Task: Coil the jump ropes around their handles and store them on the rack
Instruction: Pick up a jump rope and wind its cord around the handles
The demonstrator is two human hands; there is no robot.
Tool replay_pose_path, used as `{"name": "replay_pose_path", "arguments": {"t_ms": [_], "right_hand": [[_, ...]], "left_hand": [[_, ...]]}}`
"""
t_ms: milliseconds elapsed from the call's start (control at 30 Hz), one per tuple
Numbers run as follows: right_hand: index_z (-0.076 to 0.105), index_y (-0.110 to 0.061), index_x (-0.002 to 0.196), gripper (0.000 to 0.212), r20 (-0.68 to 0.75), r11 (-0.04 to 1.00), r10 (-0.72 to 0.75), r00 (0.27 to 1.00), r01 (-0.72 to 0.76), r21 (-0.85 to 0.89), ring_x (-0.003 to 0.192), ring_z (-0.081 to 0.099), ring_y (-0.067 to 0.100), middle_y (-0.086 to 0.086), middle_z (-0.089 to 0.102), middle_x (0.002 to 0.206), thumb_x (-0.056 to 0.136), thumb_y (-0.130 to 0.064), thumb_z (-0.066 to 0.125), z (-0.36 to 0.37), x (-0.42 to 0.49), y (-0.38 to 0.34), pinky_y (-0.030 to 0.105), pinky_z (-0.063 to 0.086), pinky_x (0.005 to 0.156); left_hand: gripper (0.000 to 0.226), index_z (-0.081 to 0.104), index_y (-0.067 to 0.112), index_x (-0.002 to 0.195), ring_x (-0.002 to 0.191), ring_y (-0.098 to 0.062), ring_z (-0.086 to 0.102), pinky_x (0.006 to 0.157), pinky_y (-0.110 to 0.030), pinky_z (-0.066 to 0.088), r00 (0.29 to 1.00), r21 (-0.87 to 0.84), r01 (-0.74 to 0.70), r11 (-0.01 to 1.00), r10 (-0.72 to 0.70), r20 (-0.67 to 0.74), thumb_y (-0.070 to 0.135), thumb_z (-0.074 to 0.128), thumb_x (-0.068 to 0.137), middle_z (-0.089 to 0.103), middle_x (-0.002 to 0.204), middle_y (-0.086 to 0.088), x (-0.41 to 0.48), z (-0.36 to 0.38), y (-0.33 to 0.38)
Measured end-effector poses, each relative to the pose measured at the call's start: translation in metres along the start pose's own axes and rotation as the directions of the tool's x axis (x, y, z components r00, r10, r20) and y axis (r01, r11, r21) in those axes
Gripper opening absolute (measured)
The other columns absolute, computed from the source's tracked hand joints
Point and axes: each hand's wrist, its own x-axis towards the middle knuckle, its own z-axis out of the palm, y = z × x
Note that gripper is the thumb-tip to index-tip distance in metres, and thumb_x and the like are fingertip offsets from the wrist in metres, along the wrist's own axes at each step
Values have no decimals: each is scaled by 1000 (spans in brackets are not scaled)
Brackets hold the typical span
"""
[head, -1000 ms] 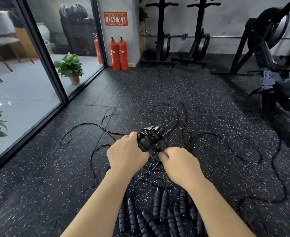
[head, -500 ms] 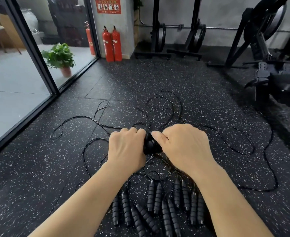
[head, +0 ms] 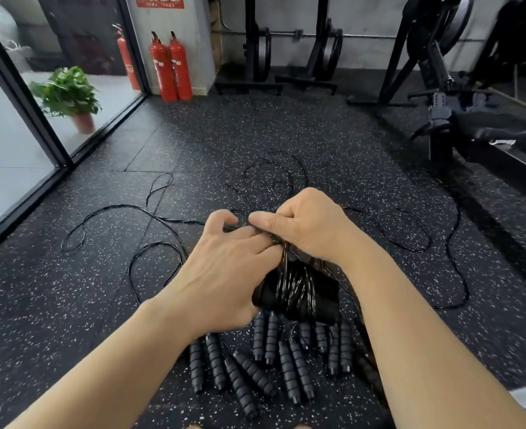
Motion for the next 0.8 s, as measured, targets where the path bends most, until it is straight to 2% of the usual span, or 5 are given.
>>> {"name": "replay_pose_path", "arguments": {"t_ms": [267, 400, 467, 600, 800], "right_hand": [[51, -11, 50, 51, 158, 889, 165, 973, -216, 404, 37, 34, 6, -6, 42, 41, 87, -42, 66, 4, 2, 3, 17, 31, 42], [59, -5, 72, 40, 231, 822, 198, 953, -289, 490, 54, 46, 16, 10, 52, 64, 89, -40, 64, 10, 4, 7, 25, 40, 54], [56, -7, 64, 38, 218, 791, 245, 945, -325, 518, 56, 51, 17, 2, 53, 53, 96, -27, 57, 14, 7, 15, 27, 45, 60], [44, -26, 67, 42, 135, 776, 379, 916, -393, 493, 50, 48, -1, -16, 51, 53, 95, 6, 48, 24, 4, 12, 6, 40, 49], [64, -12, 70, 26, -17, 920, 223, 975, -205, 335, 46, 41, 13, -1, 56, 52, 89, -29, 60, 39, 6, -3, 30, 33, 50]], "left_hand": [[31, 61, 26, 91, 72, -12, 54, 92, -44, 38, 991, -129, 119, 985, -125, -38, 40, 52, 65, 53, 74, 15, 1, -14, -4], [47, 64, 26, 102, 76, -12, 59, 89, -41, 42, 978, -214, 162, 963, -185, -94, 47, 53, 62, 56, 79, 18, 1, -17, -4], [44, 62, 27, 100, 77, -13, 60, 79, -39, 48, 956, -259, 235, 937, -270, -112, 44, 58, 60, 57, 80, 17, 2, -17, -5], [33, 54, 33, 94, 79, -13, 58, 64, -28, 39, 832, -225, 530, 818, -552, -48, 43, 58, 63, 57, 80, 16, 5, -19, -10], [31, 42, 25, 90, 67, -17, 44, 55, -29, 29, 616, -180, 783, 596, -784, 84, 42, 62, 73, 44, 71, 13, 7, -16, -25]]}}
